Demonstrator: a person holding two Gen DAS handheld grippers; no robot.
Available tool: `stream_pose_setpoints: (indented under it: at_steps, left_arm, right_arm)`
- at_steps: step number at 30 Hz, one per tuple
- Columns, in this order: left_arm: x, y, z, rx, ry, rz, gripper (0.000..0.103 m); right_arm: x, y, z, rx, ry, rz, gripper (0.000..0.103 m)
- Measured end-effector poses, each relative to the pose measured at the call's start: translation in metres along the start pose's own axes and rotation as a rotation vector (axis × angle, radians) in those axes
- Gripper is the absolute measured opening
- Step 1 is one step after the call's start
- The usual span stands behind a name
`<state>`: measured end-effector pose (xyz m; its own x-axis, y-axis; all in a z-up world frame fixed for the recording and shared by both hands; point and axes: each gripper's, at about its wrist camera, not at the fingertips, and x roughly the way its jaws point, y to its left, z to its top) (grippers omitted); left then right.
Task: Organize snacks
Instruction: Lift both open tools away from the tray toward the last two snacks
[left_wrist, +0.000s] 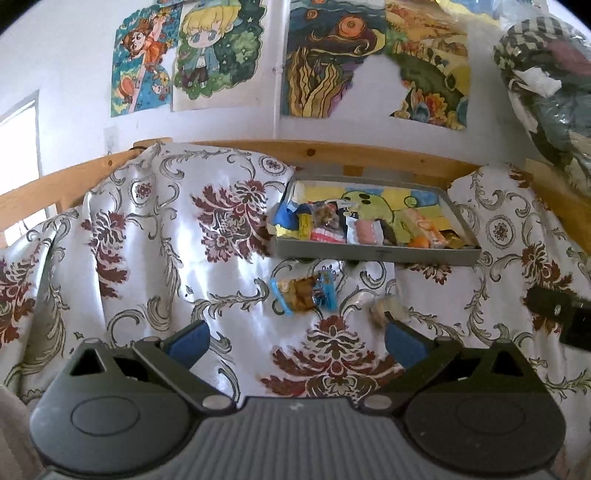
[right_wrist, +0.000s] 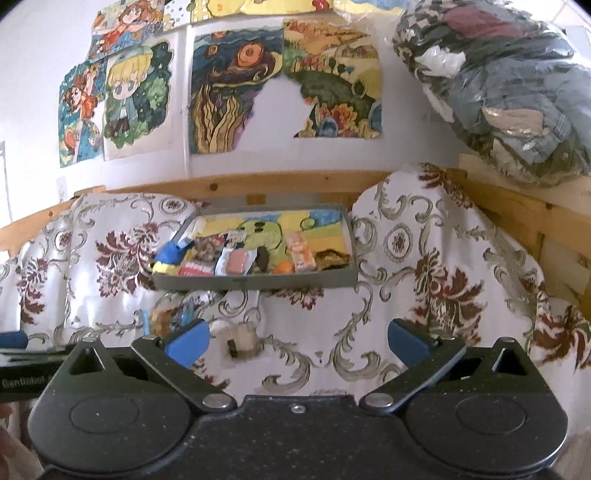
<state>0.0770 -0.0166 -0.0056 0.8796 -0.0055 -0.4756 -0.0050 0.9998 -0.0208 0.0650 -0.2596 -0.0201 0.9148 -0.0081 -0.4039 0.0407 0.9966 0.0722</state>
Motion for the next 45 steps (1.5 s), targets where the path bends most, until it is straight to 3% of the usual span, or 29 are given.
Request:
stream_pose_setpoints:
  at_steps: [11, 29, 39, 42, 45]
  left_arm:
    - [0.007, 0.005, -0.002, -0.028, 0.070, 0.067, 0.103]
    - [0.042, 0.018, 0.009, -0.097, 0.205, 0.067, 0.103]
    - [0.071, 0.026, 0.023, -0.091, 0.226, 0.090, 0.103]
    - [0.081, 0.026, 0.033, -0.063, 0.224, 0.079, 0.103]
    - [0.095, 0.030, 0.047, -0.025, 0.232, 0.008, 0.103]
  right_arm:
    - [0.011, 0.007, -0.009, -0.029, 0.104, -0.010, 0.102]
    - [0.036, 0.023, -0.005, -0.080, 0.198, 0.015, 0.102]
    - [0.055, 0.033, 0.005, -0.138, 0.208, 0.026, 0.102]
    - [0.062, 0.035, 0.008, -0.157, 0.217, 0.030, 0.102]
    - [0.069, 0.037, 0.013, -0.176, 0.223, 0.040, 0.102]
